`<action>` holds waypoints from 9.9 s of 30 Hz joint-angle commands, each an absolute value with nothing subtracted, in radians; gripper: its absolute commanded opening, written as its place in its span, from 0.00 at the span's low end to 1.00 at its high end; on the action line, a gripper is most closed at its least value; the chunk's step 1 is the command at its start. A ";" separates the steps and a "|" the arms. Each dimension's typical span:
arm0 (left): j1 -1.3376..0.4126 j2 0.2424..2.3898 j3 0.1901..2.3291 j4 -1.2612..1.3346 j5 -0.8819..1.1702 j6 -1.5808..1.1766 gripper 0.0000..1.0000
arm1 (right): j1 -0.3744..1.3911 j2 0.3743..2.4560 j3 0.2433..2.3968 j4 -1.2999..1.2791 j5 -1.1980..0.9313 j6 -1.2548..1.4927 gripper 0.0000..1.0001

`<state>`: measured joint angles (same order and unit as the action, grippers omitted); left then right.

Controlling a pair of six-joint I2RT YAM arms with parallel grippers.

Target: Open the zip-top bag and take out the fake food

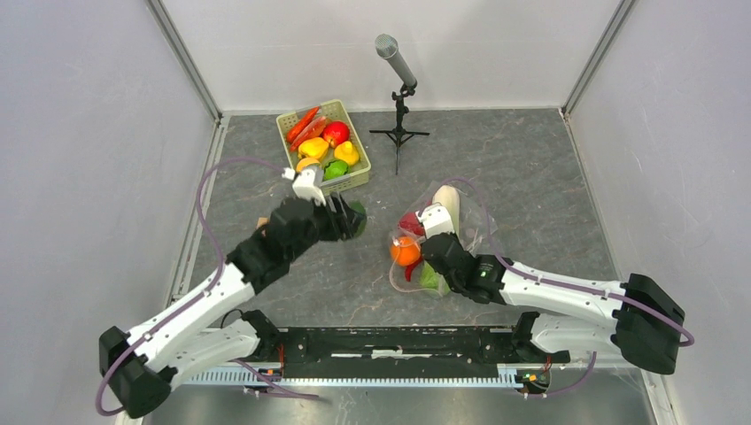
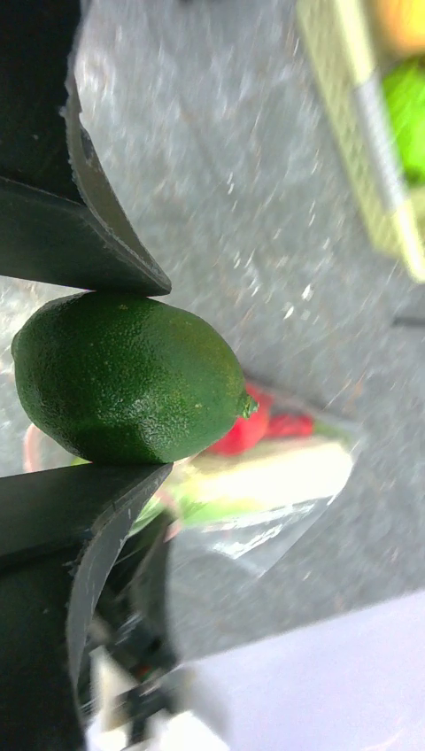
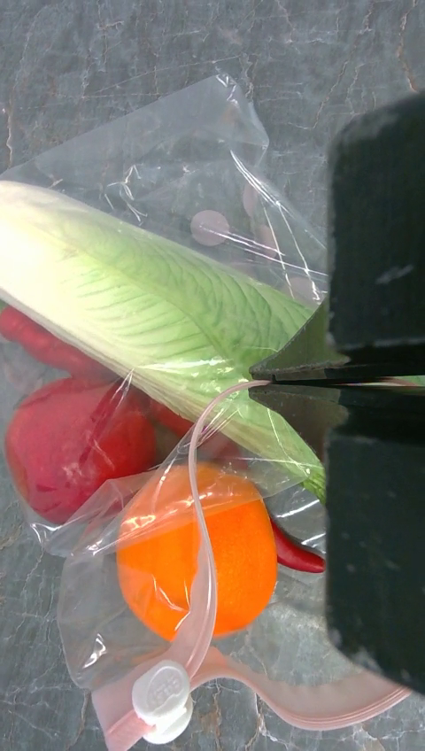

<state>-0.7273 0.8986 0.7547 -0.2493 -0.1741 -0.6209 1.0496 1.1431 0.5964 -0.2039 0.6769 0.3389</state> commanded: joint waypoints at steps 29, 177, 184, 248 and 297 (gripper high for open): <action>-0.276 1.959 1.701 -0.408 -0.175 -0.234 0.88 | 1.029 1.013 0.540 -0.149 0.669 0.280 0.00; -0.959 1.710 0.588 0.969 -0.470 -0.971 0.82 | 1.037 1.211 0.849 -0.142 0.110 0.355 0.00; -0.948 1.771 0.632 0.980 -0.467 -0.965 0.82 | 1.041 1.207 0.842 -0.135 0.078 0.364 0.00; -0.324 1.386 1.244 -0.382 -0.188 -0.351 0.34 | 0.960 0.962 0.613 -0.243 0.729 0.254 0.00; -0.320 1.374 1.161 -0.204 0.078 -0.480 0.96 | 0.955 0.929 0.639 -0.153 0.637 0.091 0.00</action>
<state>-0.2253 1.5097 1.2743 -0.2077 0.0185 -0.4099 0.9596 0.9463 0.5816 -0.1955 0.6395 0.1162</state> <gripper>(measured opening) 0.966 0.006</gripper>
